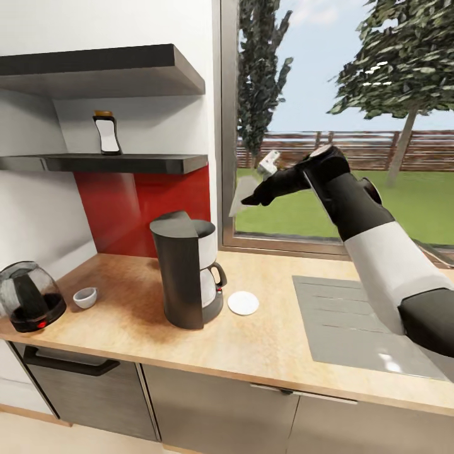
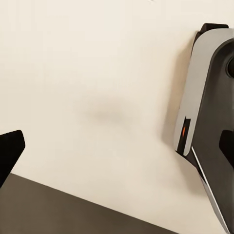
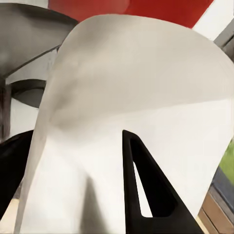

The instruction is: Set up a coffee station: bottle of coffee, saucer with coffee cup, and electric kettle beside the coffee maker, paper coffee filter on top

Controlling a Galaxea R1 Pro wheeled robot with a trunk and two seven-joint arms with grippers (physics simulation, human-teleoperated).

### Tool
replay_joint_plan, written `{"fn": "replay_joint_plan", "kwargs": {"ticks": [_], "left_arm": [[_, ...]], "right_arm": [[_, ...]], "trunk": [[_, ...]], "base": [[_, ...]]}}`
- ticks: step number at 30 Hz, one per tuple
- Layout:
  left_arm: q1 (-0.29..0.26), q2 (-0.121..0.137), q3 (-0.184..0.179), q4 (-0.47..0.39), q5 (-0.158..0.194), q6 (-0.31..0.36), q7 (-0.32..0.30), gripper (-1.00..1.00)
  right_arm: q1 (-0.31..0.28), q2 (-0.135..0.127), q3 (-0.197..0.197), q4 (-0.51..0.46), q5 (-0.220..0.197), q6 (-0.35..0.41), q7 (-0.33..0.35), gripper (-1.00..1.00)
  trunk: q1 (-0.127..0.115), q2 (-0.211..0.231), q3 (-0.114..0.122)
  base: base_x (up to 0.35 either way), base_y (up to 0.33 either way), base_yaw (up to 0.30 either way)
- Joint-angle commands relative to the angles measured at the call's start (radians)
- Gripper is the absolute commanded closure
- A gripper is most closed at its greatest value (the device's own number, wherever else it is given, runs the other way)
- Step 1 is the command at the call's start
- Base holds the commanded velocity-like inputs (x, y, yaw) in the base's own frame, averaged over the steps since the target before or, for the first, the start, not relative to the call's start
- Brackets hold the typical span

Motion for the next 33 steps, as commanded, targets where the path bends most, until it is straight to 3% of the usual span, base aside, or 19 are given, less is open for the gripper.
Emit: {"fn": "replay_joint_plan", "kwargs": {"ticks": [1, 4, 7, 10, 17, 20, 24, 33], "left_arm": [[-0.001, 0.000, 0.003, 0.002, 0.003, 0.001, 0.002, -1.00], [-0.001, -0.001, 0.004, 0.002, 0.002, 0.002, 0.002, -1.00], [-0.001, 0.000, 0.004, 0.004, 0.003, 0.002, 0.002, -1.00], [-0.001, 0.001, 0.003, 0.007, 0.004, 0.002, 0.002, -1.00], [-0.001, 0.002, 0.003, 0.009, 0.004, 0.004, 0.002, -1.00], [-0.001, 0.002, 0.002, 0.009, 0.004, 0.005, 0.002, -1.00], [-0.001, 0.002, 0.002, 0.009, 0.004, 0.004, 0.002, -1.00], [-0.001, 0.002, 0.002, 0.007, 0.004, 0.004, 0.002, -1.00]], "right_arm": [[-0.004, 0.002, 0.005, -0.001, 0.024, 0.001, 0.026, 1.00], [-0.009, 0.011, 0.038, -0.001, 0.064, 0.001, 0.074, 1.00], [-0.011, 0.038, 0.117, -0.002, 0.124, 0.001, 0.154, 1.00], [-0.011, 0.053, 0.137, -0.004, 0.156, 0.000, 0.179, 1.00], [-0.011, 0.068, 0.147, -0.049, 0.179, 0.001, 0.187, 1.00], [-0.011, 0.070, 0.147, -0.078, 0.257, 0.000, 0.188, 1.00], [-0.011, 0.070, 0.146, -0.104, 0.317, 0.000, 0.189, 1.00], [-0.011, 0.070, 0.147, -0.111, 0.330, 0.000, 0.189, 1.00]], "trunk": [[0.000, -0.001, -0.001], [0.000, -0.001, -0.001], [0.000, -0.001, -0.001], [0.000, -0.001, -0.001], [0.000, -0.001, -0.001], [0.000, -0.001, -0.001], [0.000, -0.001, -0.001], [0.000, -0.001, -0.001]], "base": [[0.000, 0.000, 0.000], [0.000, 0.000, 0.000], [0.000, 0.000, 0.000], [0.000, 0.000, 0.000], [0.000, 0.000, 0.000], [0.000, 0.000, 0.000], [0.000, 0.000, 0.000], [0.000, 0.000, 0.013]]}}
